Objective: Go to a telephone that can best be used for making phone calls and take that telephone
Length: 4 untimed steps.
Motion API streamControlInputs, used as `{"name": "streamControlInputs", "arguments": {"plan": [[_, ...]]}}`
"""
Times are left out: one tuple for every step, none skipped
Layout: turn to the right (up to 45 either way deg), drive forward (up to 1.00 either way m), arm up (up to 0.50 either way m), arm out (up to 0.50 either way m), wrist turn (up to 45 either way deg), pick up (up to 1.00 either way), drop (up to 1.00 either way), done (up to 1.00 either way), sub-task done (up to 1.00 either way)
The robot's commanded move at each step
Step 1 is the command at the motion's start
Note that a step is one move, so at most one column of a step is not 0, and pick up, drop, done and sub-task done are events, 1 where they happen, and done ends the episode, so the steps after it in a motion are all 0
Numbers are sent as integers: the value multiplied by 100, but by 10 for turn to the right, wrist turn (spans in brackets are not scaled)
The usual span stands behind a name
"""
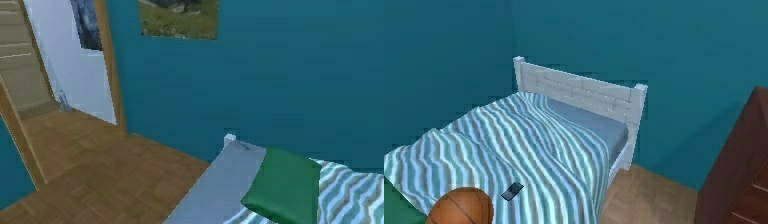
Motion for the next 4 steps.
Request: {"name": "streamControlInputs", "arguments": {"plan": [[-180,0,0,0,0,0,0,0,0],[-30,0,0,0,0,0,0,0,0],[450,0,0,0,0,0,0,0,0],[450,0,0,0,0,0,0,0,0]]}}
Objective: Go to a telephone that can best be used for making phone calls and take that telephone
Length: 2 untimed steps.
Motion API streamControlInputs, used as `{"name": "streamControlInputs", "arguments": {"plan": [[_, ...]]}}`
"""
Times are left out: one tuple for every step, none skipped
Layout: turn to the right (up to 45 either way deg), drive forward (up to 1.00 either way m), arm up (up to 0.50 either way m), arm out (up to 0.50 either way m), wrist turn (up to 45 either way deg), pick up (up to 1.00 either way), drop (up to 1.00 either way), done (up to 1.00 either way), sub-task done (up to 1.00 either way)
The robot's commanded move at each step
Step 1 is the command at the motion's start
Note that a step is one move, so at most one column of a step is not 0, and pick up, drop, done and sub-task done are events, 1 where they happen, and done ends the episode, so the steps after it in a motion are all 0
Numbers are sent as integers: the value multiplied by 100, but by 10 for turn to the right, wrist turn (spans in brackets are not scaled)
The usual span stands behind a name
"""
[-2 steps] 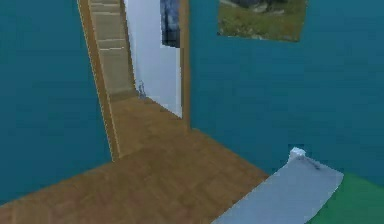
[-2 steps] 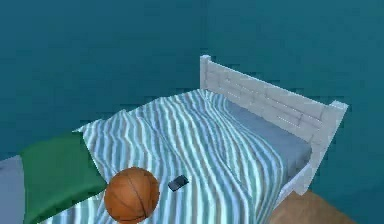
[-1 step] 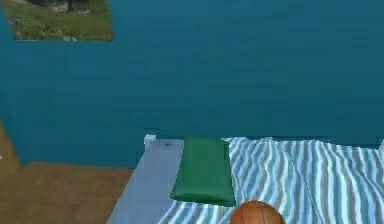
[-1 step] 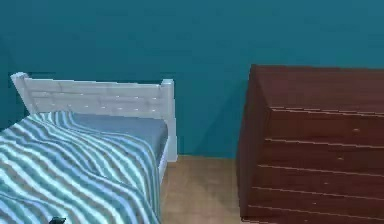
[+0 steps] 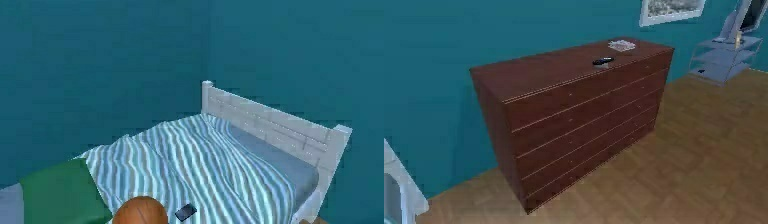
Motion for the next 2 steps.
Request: {"name": "streamControlInputs", "arguments": {"plan": [[450,0,0,0,0,0,0,0,0],[90,0,0,0,0,0,0,0,0]]}}
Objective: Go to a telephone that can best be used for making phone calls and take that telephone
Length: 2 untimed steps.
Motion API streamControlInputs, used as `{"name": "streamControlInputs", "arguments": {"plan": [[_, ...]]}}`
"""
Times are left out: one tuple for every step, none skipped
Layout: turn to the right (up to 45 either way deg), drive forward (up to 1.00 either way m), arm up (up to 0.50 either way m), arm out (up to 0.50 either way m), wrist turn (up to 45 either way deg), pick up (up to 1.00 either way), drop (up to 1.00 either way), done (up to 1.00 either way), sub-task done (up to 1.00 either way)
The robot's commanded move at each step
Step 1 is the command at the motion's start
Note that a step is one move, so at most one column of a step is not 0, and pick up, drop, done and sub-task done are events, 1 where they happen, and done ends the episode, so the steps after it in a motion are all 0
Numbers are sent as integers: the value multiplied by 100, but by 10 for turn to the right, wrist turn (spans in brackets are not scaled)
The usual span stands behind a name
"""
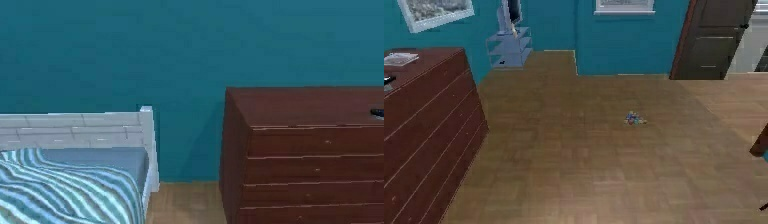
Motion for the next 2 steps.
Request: {"name": "streamControlInputs", "arguments": {"plan": [[0,20,0,0,0,0,0,0,0],[-450,0,0,0,0,0,0,0,0]]}}
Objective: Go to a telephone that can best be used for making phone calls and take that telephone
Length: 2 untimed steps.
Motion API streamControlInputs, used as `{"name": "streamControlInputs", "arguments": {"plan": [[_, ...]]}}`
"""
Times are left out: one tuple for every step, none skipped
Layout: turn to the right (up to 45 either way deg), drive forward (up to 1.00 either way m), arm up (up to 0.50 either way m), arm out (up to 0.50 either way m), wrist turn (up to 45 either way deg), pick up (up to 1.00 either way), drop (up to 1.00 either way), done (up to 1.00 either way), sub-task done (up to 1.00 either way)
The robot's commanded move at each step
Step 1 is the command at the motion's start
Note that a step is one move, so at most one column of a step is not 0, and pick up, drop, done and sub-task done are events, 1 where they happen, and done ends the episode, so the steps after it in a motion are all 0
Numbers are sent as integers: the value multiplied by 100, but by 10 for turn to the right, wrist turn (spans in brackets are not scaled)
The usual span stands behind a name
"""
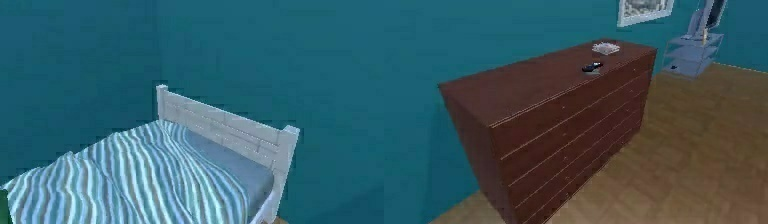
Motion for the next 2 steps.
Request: {"name": "streamControlInputs", "arguments": {"plan": [[-450,0,0,0,0,0,0,0,0],[-450,0,0,0,0,0,0,0,0]]}}
